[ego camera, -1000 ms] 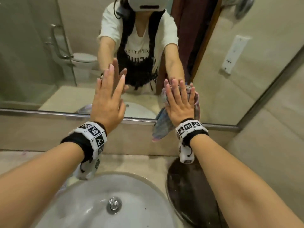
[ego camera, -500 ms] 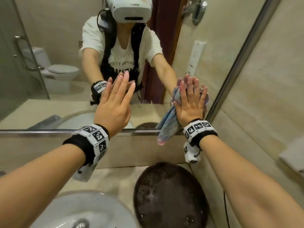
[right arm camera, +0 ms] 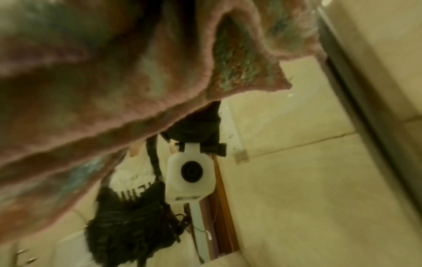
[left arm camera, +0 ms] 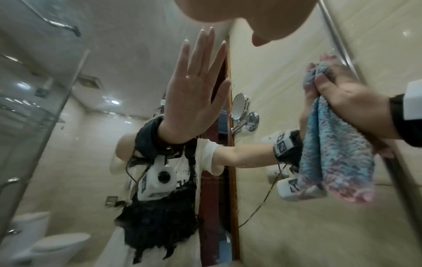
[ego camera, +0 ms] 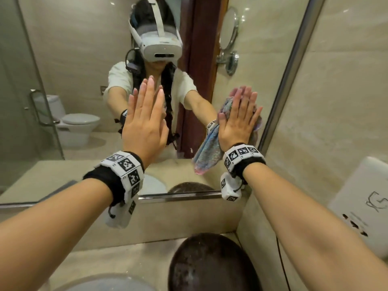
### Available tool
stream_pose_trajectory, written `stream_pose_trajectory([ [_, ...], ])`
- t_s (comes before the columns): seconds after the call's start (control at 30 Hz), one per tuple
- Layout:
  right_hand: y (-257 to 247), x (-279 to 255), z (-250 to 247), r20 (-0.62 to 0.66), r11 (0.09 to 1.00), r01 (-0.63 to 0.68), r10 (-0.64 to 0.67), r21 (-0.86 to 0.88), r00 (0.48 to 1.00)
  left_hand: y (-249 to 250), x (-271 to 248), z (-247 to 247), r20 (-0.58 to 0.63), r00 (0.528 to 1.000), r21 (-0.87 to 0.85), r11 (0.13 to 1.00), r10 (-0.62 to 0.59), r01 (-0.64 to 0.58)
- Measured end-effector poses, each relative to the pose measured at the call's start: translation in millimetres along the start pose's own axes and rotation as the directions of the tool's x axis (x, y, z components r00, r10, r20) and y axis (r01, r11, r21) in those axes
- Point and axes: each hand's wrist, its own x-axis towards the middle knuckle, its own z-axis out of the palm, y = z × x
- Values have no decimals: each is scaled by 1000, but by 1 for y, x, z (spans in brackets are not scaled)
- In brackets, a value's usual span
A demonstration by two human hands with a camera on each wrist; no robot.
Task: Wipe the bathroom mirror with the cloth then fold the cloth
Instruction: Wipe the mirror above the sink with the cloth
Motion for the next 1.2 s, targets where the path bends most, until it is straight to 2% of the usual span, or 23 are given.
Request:
stream_pose_trajectory([
  [0.03,-10,-3,1,-6,999,31,-31,9,1000,-3,-3,-2,6,1000,8,1000,-5,5],
  [0.1,-33,-14,5,-3,985,172,-172,7,985,-10,-11,-3,26,1000,38,999,-13,12],
  [0.17,-55,-31,11,16,945,328,-327,-10,945,-16,-21,-2,57,998,75,997,-21,17],
  [0.23,-67,-49,18,44,887,462,-462,-13,886,-21,-31,-1,91,995,103,994,-30,21],
  [0.33,-57,-78,31,104,766,642,-637,-22,764,-24,-44,1,122,991,121,992,-48,34],
  [0.4,-37,-98,37,160,724,690,-678,-26,717,-23,-51,1,145,988,127,991,-51,32],
  [0.43,-24,-105,39,182,733,680,-665,-26,724,-22,-52,1,151,987,123,992,-47,28],
  [0.5,0,-110,41,211,819,574,-561,-4,801,-19,-52,0,150,988,115,993,-35,18],
  [0.57,20,-97,38,182,928,369,-371,46,911,-13,-48,0,155,988,113,994,-29,11],
  [0.63,32,-71,27,126,984,176,-180,41,976,-5,-42,0,149,988,96,995,-25,11],
  [0.73,35,-18,5,143,1000,-21,20,5,990,9,-28,-1,130,992,63,998,7,-15],
  [0.83,14,38,-22,92,977,-210,206,35,974,19,-7,-7,89,996,54,998,26,-30],
  [0.9,-7,68,-35,57,963,-260,257,73,965,23,11,-16,52,998,49,999,20,-23],
  [0.97,-31,83,-43,44,975,-195,192,104,980,24,29,-25,23,1000,46,999,10,-11],
  [1.03,-50,80,-43,27,997,-11,9,76,1000,22,44,-34,7,1000,52,999,-11,11],
  [1.07,-57,72,-39,33,992,114,-116,57,993,20,49,-37,6,1000,58,998,-20,19],
  [1.13,-57,51,-31,71,941,338,-339,26,938,16,55,-43,7,999,61,998,-33,32],
  [1.2,-38,40,-26,142,871,490,-483,-18,864,12,56,-48,8,999,57,998,-35,35],
])
